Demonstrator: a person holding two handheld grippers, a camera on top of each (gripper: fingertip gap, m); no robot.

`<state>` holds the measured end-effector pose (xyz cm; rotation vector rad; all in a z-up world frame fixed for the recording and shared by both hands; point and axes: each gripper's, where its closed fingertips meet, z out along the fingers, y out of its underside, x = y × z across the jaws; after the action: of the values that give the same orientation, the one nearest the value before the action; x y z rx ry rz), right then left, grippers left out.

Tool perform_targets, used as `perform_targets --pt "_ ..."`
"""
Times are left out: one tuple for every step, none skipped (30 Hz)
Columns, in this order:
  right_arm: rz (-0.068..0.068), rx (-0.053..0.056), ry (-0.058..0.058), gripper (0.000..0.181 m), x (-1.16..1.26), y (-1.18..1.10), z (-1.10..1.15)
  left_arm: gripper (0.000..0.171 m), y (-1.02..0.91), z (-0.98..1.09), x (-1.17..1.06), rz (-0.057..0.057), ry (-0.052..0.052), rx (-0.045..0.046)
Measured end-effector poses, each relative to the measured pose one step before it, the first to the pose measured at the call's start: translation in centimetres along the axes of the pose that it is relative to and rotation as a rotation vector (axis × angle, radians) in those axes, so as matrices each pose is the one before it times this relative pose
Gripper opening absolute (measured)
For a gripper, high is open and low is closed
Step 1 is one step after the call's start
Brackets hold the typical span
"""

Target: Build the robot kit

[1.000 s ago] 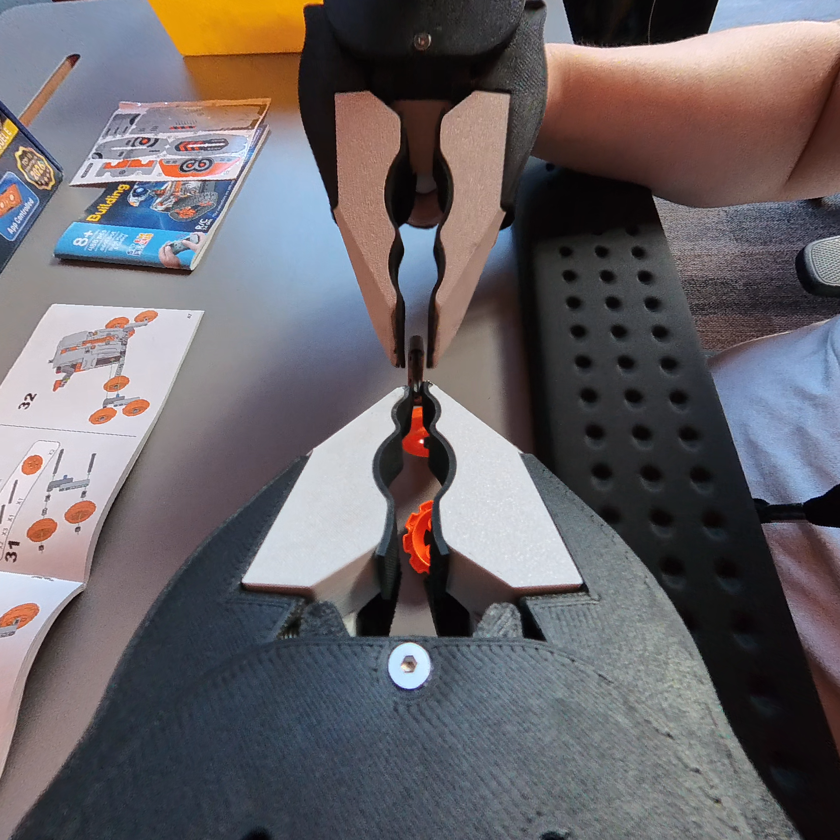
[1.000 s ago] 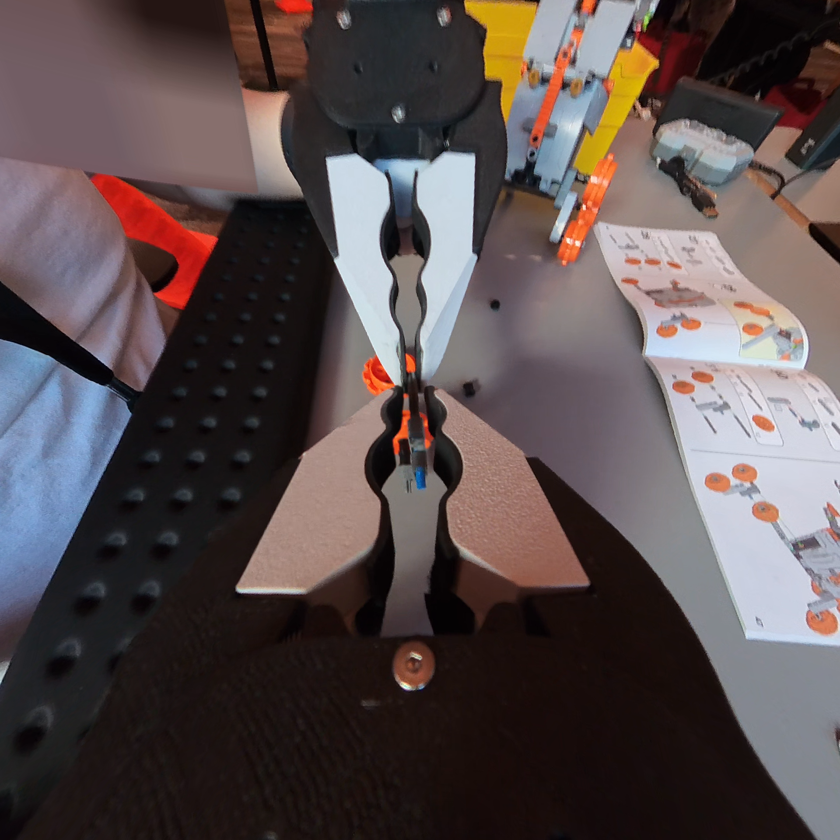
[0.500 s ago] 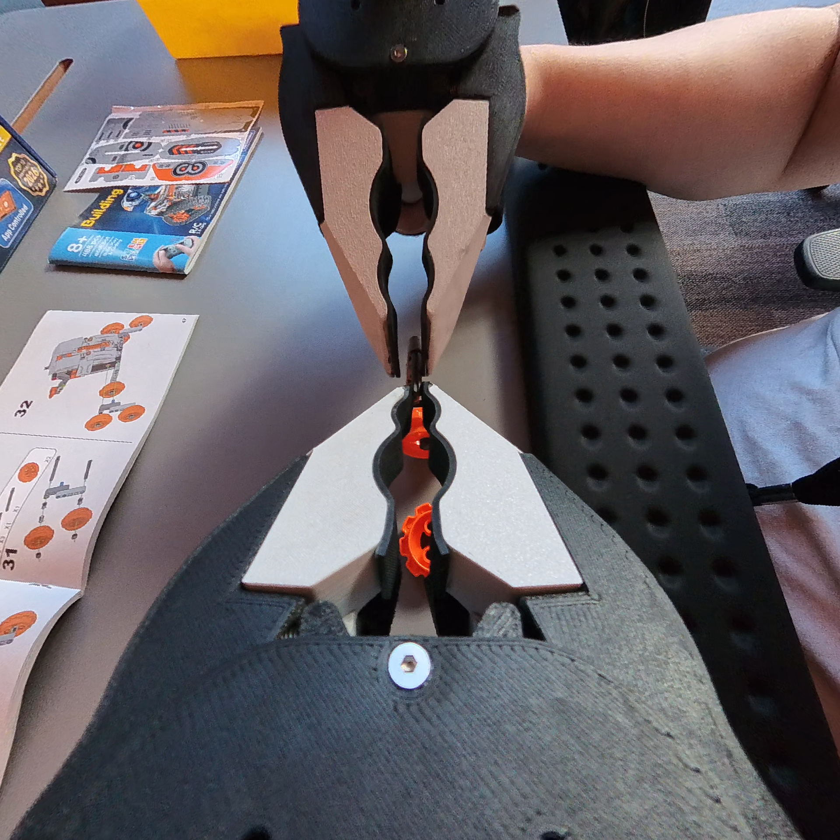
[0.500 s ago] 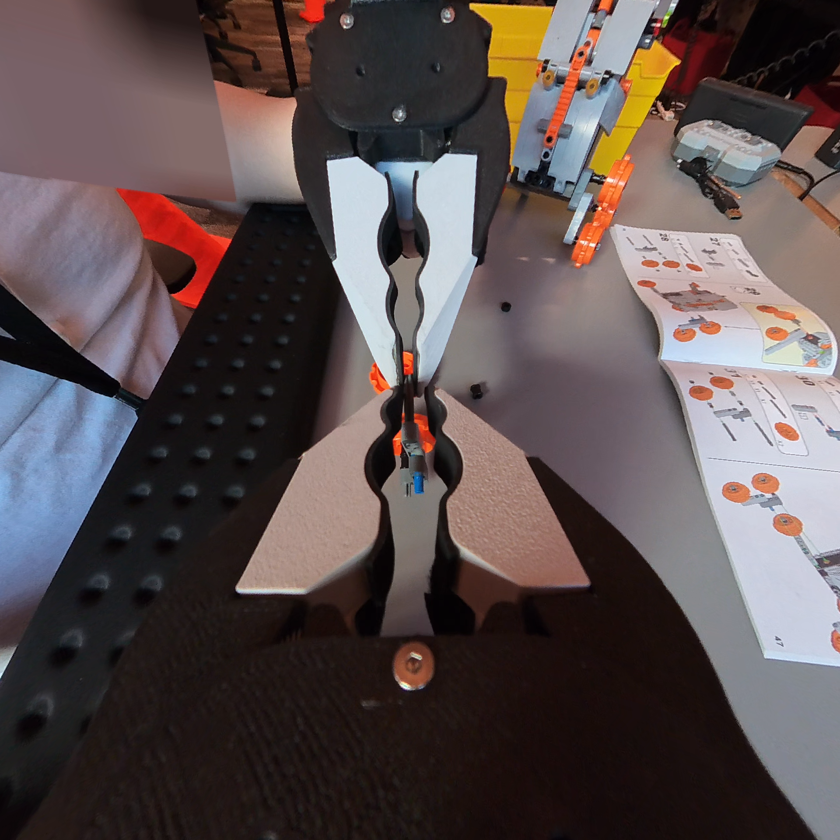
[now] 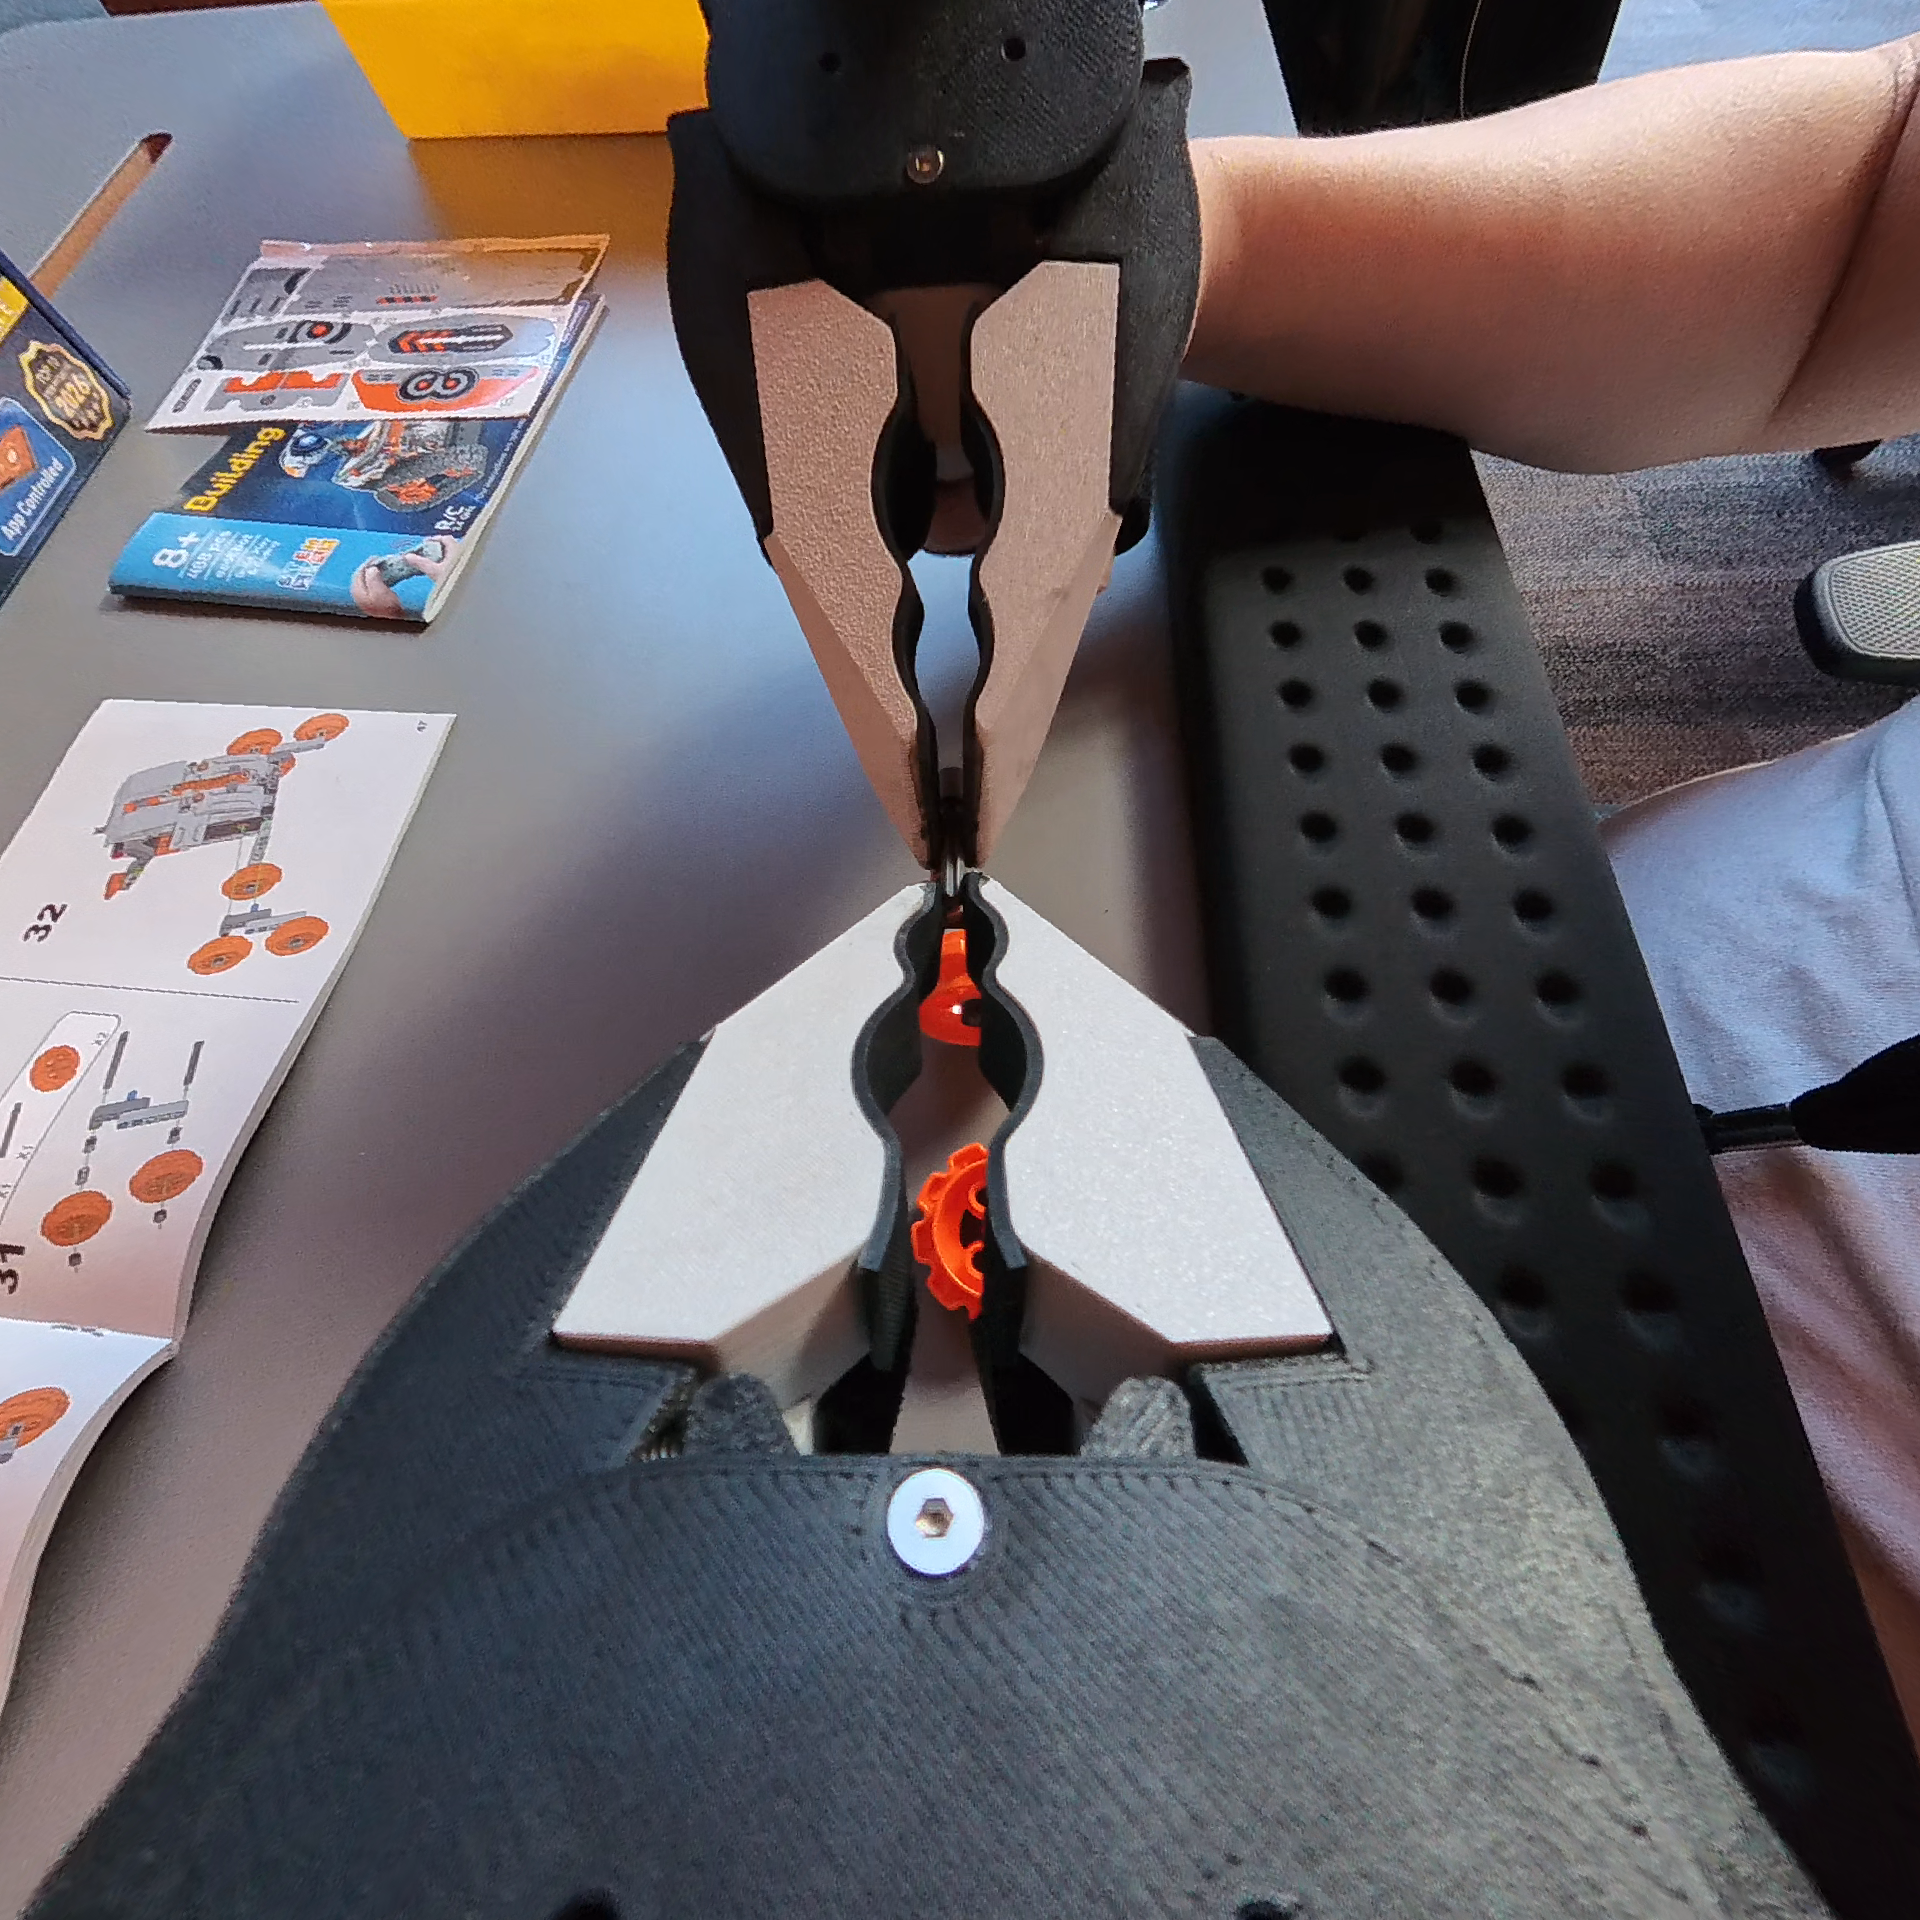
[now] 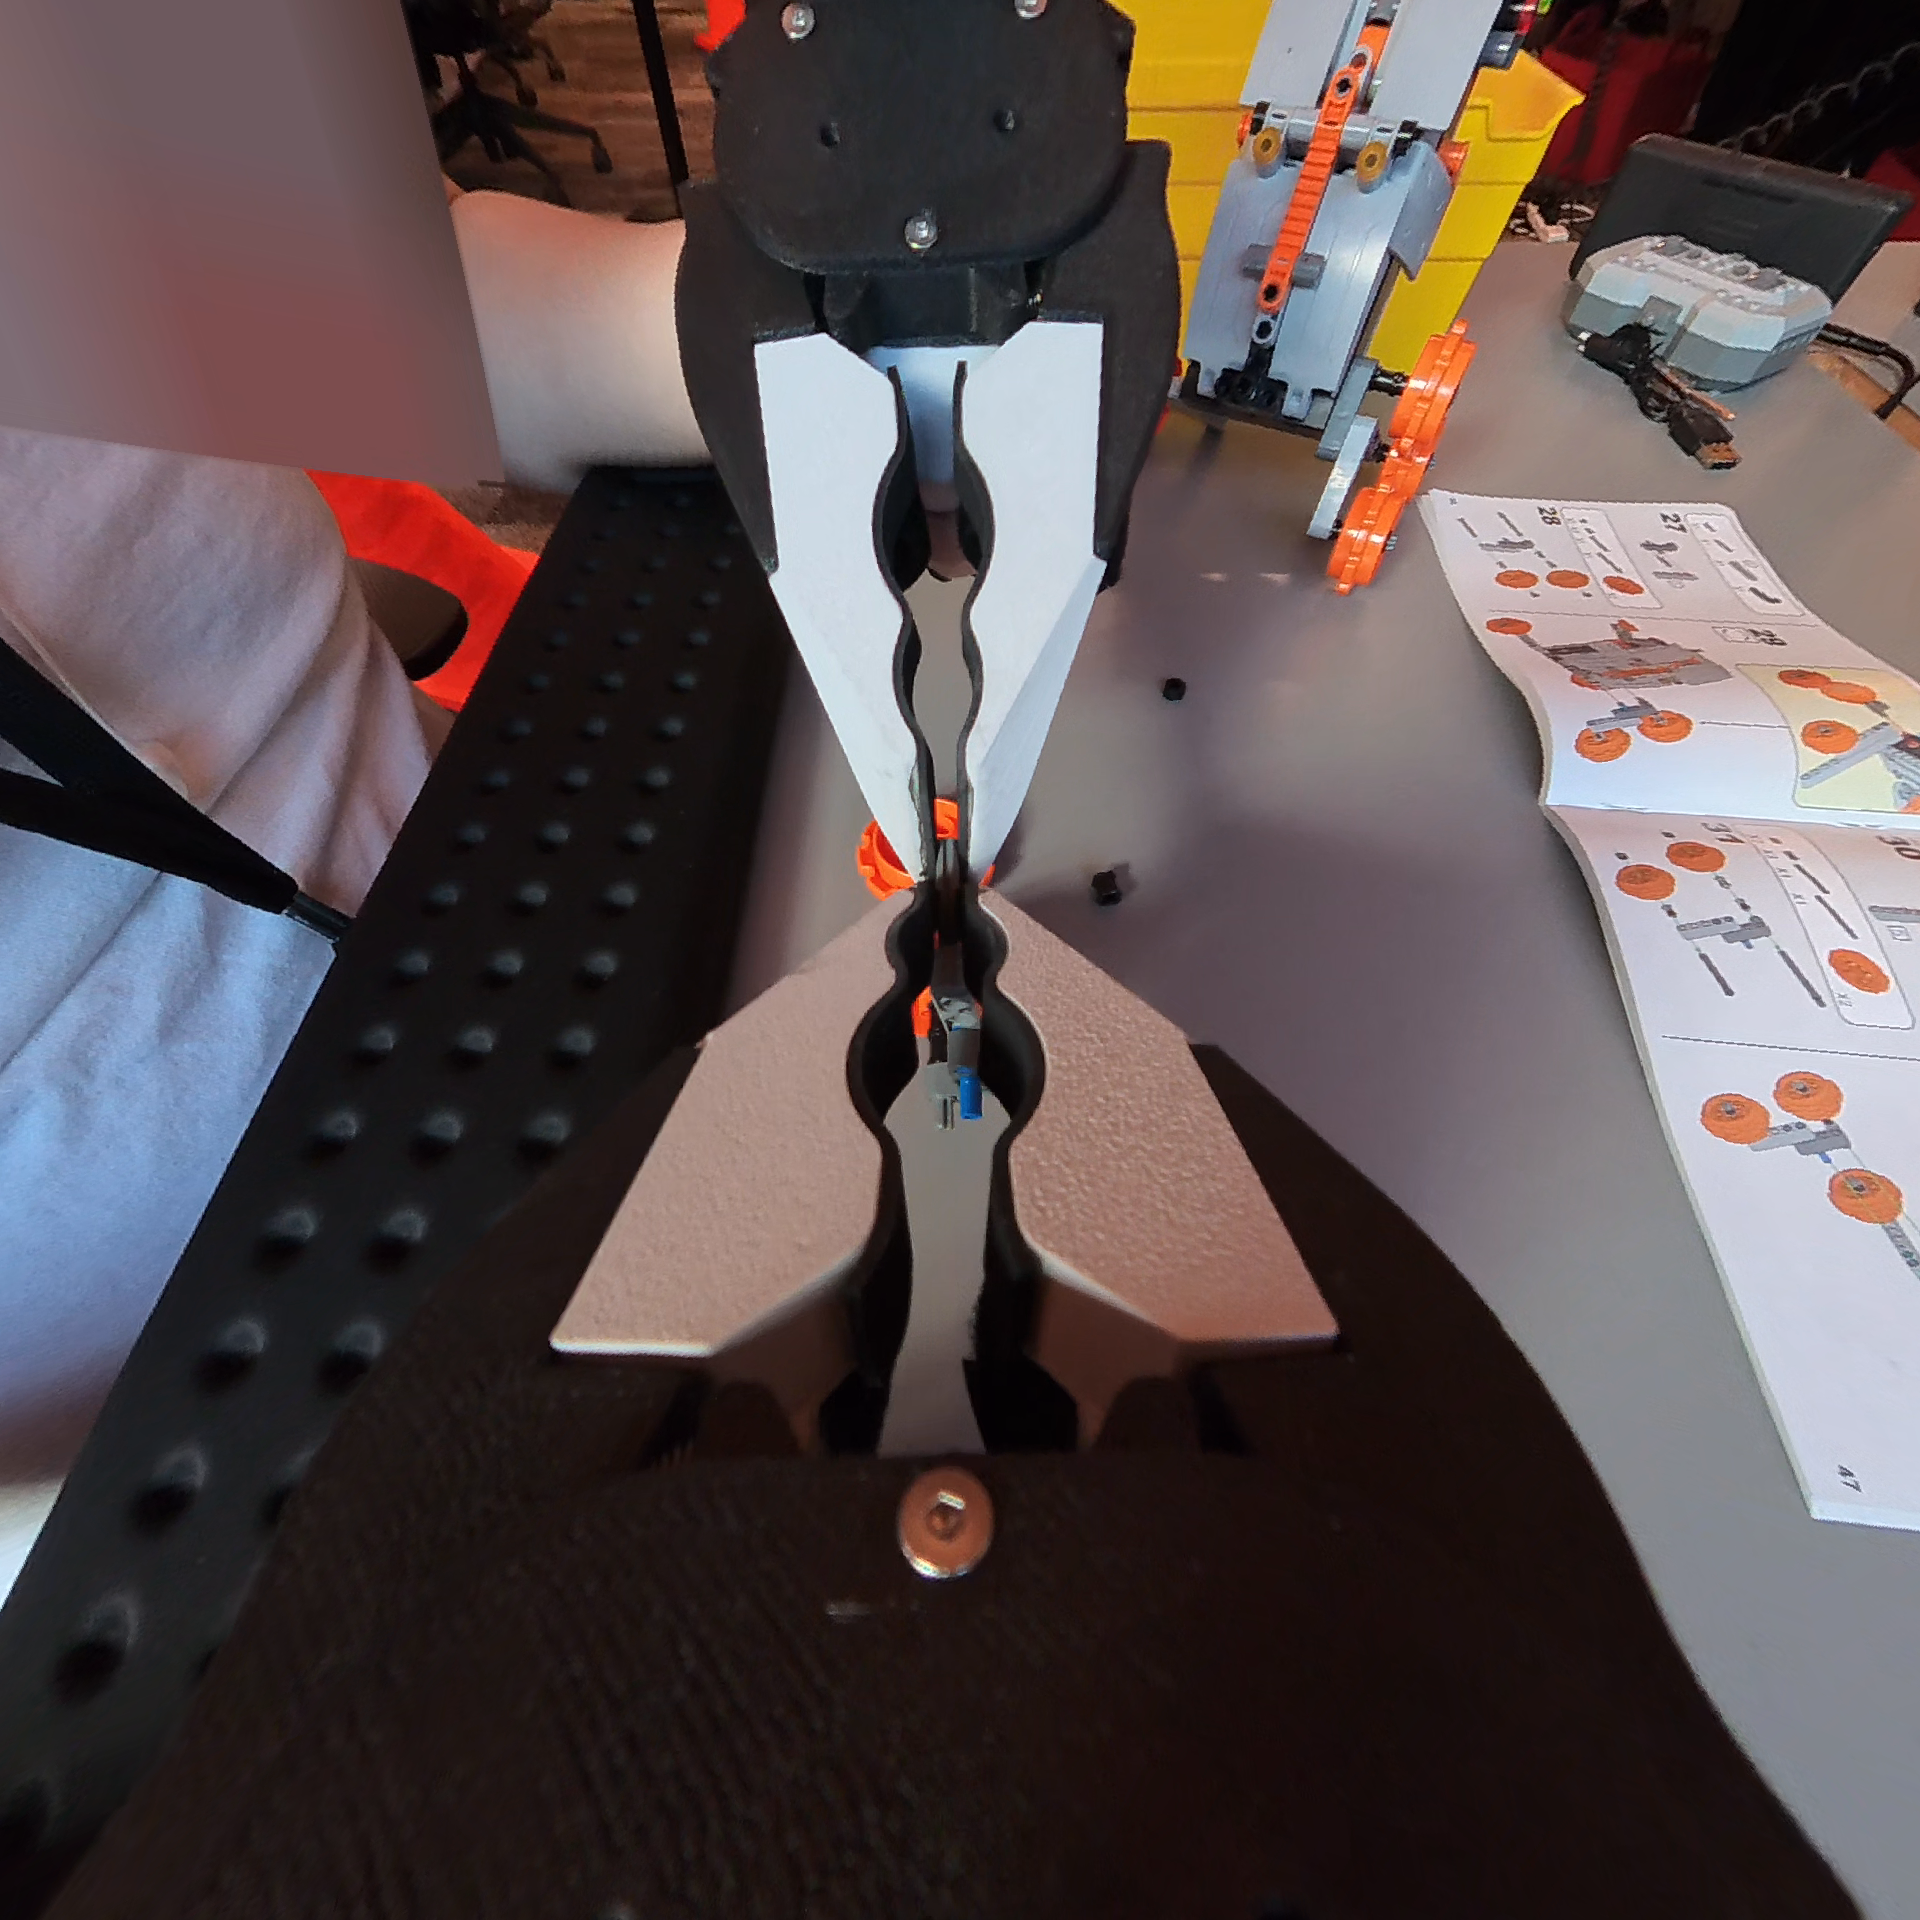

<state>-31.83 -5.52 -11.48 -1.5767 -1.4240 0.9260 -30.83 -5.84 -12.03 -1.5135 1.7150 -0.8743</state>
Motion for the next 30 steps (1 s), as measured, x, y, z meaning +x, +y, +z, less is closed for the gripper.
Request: perform_targets --pt "0.0080 0.0034 -0.0022 0.002 -0.013 -0.002 0.019 0.002 0.025 -0.004 0.010 -0.0020 0.0016 0.00041" --pt "0.0078 0.0003 -0.0006 0.002 -0.024 0.008 0.023 0.001 0.036 -0.020 0.014 -0.0016 0.0022 -0.00100" --pt "0.0028 -0.0021 0.0059 0.003 0.025 -0.025 0.034 0.002 0.024 -0.053 -0.033 -0.0027 0.0006 -0.00232" --pt "-0.0035 -0.0027 0.0125 0.002 0.065 -0.086 0.041 0.002 0.041 -0.153 -0.078 -0.0039 0.0007 -0.00442" --pt "-0.0085 -0.0089 0.0183 0.003 0.128 -0.038 0.003 0.002 0.151 -0.369 -0.159 -0.0057 0.0008 -0.01336" --pt "-0.0137 -0.0126 0.0258 0.002 0.236 0.060 -0.068 0.005 0.258 -0.614 -0.459 -0.0127 -0.0127 -0.01512" --pt "-0.0085 -0.0047 0.0165 0.002 0.159 0.034 -0.118 0.013 0.165 -0.833 -0.766 -0.0212 -0.0261 -0.00090" --pt "0.0064 0.0037 0.0064 0.002 0.093 0.004 -0.131 0.015 0.090 -0.939 -0.921 -0.0322 -0.0306 0.01469" --pt "0.0159 0.0048 0.0010 0.002 0.094 0.052 -0.108 0.014 0.248 -0.837 -0.919 -0.0481 -0.0244 0.01129" --pt "0.0159 0.0000 0.0014 0.002 0.125 0.128 -0.098 0.012 0.607 -0.602 -0.942 -0.0604 -0.0219 -0.01276" --pt "0.0077 -0.0016 0.0031 0.002 0.132 0.136 -0.085 0.013 0.883 -0.271 -0.886 -0.0575 -0.0206 -0.03236" --pt "0.0040 0.0001 0.0002 0.002 0.072 0.052 -0.065 0.016 1.015 0.066 -0.505 -0.0409 -0.0068 -0.04418" --pt "0.0048 0.0010 -0.0021 0.002 0.035 -0.009 -0.026 0.017 0.825 0.328 -0.267 -0.0200 -0.0080 -0.03629" --pt "0.0041 -0.0002 -0.0013 0.002 0.034 -0.018 -0.005 0.019 0.527 0.500 -0.105 -0.0005 -0.0128 -0.01977" --pt "0.0018 -0.0017 -0.0017 0.002 0.007 0.006 0.023 0.020 0.386 0.572 0.124 0.0132 -0.0081 -0.01521" --pt "0.0008 -0.0030 -0.0016 0.002 -0.016 0.041 0.027 0.020 0.327 0.581 0.221 0.0224 -0.0051 -0.01812" --pt "0.0006 -0.0011 -0.0017 0.003 -0.035 0.017 0.036 0.020 0.234 0.542 0.090 0.0309 -0.0131 -0.01704" --pt "0.0012 -0.0008 -0.0022 0.002 -0.055 0.026 0.032 0.019 0.175 0.485 -0.021 0.0387 -0.0160 -0.01629" --pt "0.0008 -0.0017 -0.0006 0.003 -0.025 0.056 0.013 0.018 0.230 0.421 -0.085 0.0416 -0.0133 -0.02048" --pt "0.0006 -0.0019 0.0003 0.003 -0.009 0.073 0.007 0.015 0.400 0.366 -0.154 0.0327 -0.0098 -0.02995" --pt "0.0019 -0.0023 -0.0003 0.003 -0.003 0.085 -0.010 0.011 0.394 0.290 -0.141 0.0178 -0.0008 -0.02916" --pt "0.0025 0.0015 -0.0010 0.002 0.001 0.024 -0.039 0.011 0.151 0.240 0.187 0.0042 0.0223 -0.01358" --pt "0.0021 0.0003 0.0002 0.003 0.010 0.038 -0.041 0.013 -0.171 0.174 0.261 -0.0080 0.0286 0.00816" --pt "-0.0025 0.0009 0.0015 0.003 0.021 0.034 -0.043 0.015 -0.276 0.114 0.251 -0.0109 0.0288 0.01628" --pt "-0.0032 -0.0008 0.0021 0.002 0.008 0.021 -0.045 0.017 -0.169 0.060 0.088 -0.0104 0.0166 0.00860" --pt "-0.0011 -0.0008 0.0015 0.002 0.003 0.013 -0.032 0.017 -0.082 0.020 -0.049 -0.0066 0.0053 0.00410" --pt "-0.0001 -0.0001 0.0013 0.002 0.023 0.010 -0.018 0.017 -0.090 -0.004 -0.087 -0.0008 -0.0023 0.00533" --pt "-0.0003 0.0002 0.0006 0.002 0.001 0.006 0.004 0.016 -0.056 0.011 0.032 0.0038 0.0000 0.00491" --pt "-0.0004 0.0000 0.0011 0.002 0.027 -0.014 0.006 0.014 -0.022 0.048 0.026 0.0051 -0.0028 0.00235" --pt "-0.0013 -0.0007 0.0003 0.002 0.007 -0.003 0.021 0.014 0.088 0.103 0.041 0.0075 -0.0036 -0.00381"
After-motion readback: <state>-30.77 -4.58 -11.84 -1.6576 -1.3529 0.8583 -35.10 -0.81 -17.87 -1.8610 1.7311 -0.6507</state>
